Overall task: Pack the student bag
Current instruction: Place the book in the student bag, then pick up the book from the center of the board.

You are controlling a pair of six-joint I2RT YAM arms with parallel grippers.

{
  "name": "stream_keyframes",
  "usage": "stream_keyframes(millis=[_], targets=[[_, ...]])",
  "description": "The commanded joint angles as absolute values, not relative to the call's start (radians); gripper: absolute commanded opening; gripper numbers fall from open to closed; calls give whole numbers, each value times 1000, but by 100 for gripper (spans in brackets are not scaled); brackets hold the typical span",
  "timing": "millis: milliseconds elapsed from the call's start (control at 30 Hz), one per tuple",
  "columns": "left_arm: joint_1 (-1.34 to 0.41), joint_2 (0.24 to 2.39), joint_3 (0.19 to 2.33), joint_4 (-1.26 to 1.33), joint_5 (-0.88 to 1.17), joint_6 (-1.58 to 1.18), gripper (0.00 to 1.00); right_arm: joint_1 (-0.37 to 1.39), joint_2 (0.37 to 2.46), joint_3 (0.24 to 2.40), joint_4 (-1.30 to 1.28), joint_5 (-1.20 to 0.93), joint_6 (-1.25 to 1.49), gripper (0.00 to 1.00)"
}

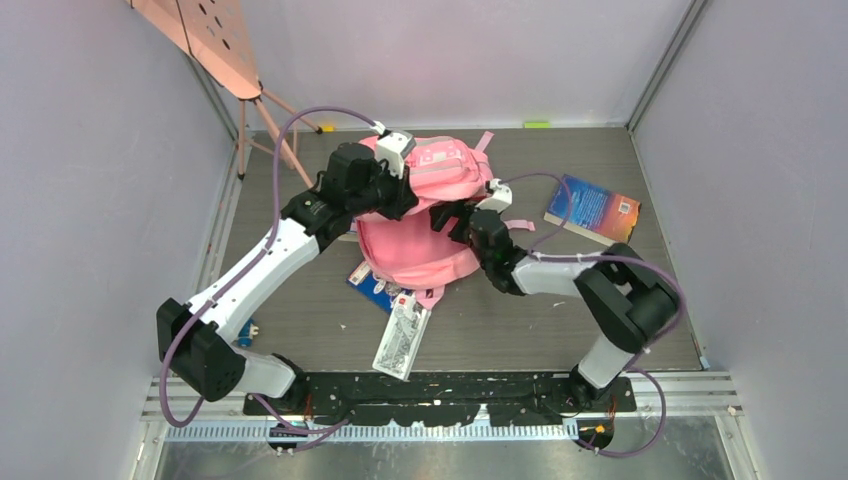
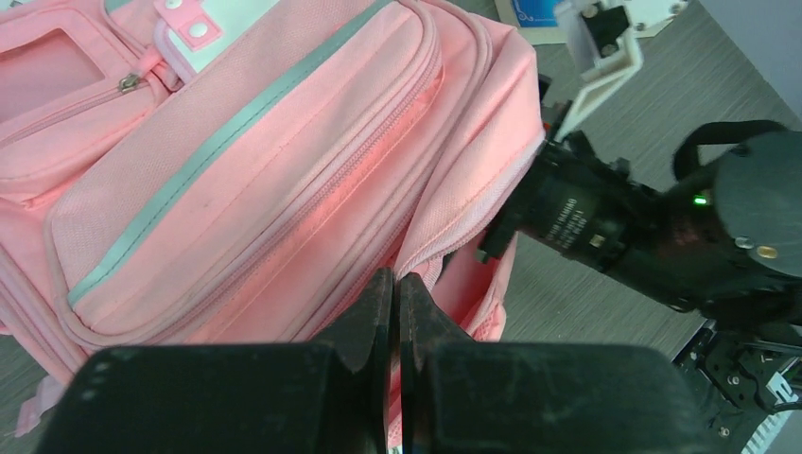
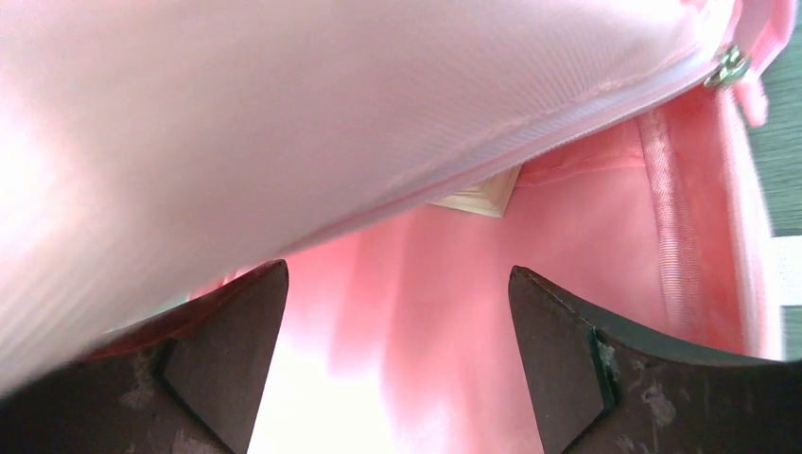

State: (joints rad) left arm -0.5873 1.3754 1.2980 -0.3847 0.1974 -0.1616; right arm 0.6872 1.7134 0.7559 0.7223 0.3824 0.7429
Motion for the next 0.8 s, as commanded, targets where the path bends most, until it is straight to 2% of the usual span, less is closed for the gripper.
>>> stream_keyframes(millis=[0,100,333,400,533,633,767], targets=[[-590,1354,1357,-395,139,-172,0,693,1487,753,577,338,612,94],[-591,1360,1375,-426,101,-171,0,692,1334,748,359,346,536,99],[-589,1373,1395,-463,37,-164,0,687,1073,829,-129,371,341,100],[-589,1374,1398,-473,17,-170,0,674,1031,852,-236,460,352,100],[-589,1358,1390,-484,16,-193,0,548,1054,934,-425,601,396,100],[-589,1334,1361,-466,32,-204,0,419,1109,953,-449,592,410,100],[-589,1329,1342,-461,40,-201,0,294,1303,1027,-430,581,383,100]])
